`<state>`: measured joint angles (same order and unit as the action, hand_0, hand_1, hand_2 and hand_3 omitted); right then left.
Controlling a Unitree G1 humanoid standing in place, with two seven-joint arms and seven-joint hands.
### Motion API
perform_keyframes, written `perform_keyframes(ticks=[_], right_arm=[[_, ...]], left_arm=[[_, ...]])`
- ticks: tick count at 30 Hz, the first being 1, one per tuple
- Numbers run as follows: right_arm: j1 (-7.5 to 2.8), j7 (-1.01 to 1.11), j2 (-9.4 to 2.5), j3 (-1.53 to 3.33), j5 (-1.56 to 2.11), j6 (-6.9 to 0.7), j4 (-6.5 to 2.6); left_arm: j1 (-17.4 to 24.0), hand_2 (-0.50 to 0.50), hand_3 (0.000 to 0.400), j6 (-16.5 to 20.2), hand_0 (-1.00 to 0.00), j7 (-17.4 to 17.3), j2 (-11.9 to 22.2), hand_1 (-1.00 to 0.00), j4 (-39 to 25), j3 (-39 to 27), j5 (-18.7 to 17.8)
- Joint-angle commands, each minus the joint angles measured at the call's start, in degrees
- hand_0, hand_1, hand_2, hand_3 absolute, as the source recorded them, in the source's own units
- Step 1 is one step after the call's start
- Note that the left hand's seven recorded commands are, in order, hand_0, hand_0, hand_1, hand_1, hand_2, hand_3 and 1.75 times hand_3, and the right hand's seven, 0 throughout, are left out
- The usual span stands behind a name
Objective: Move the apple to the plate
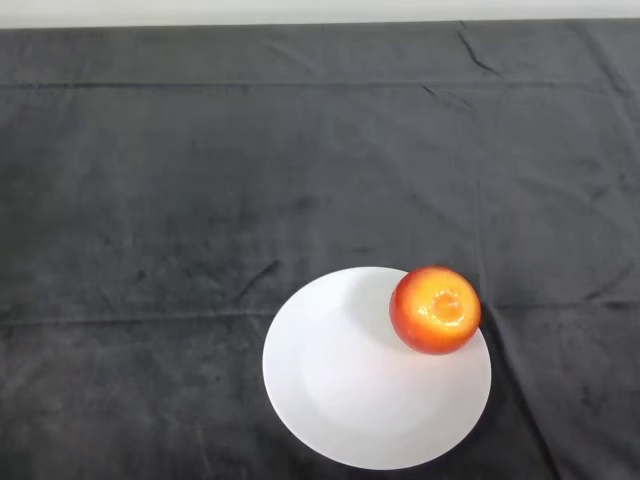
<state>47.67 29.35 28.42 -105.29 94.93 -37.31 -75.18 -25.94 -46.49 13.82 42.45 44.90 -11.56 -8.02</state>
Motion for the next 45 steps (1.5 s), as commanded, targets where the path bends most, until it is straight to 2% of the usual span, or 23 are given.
perform_keyframes(ticks=[1,16,28,37,45], right_arm=[[-0.65,0.0,1.67,-0.9,-0.08,-0.38,0.11],[-0.65,0.0,1.71,-0.96,-0.07,-0.41,0.04],[-0.66,0.01,1.76,-1.04,-0.06,-0.45,-0.05],[-0.67,0.0,1.8,-1.11,-0.06,-0.48,-0.12],[-0.67,0.0,1.83,-1.18,-0.06,-0.51,-0.18]], left_arm=[[1.0,0.0,0.0,-1.8,0.0,1.3,4.5,0.0,0.7,-2.6,-1.2],[1.1,0.0,0.0,-2.9,0.0,6.6,6.7,0.0,8.0,-11.8,-3.1],[2.5,0.0,0.0,-4.5,0.0,8.9,9.8,0.0,15.0,-19.3,-6.2],[0.2,0.0,0.0,-4.7,0.0,11.4,9.8,0.0,19.5,-21.6,-6.5],[-1.5,0.0,0.0,-4.3,0.0,11.1,9.7,0.0,21.4,-22.7,-7.3]])
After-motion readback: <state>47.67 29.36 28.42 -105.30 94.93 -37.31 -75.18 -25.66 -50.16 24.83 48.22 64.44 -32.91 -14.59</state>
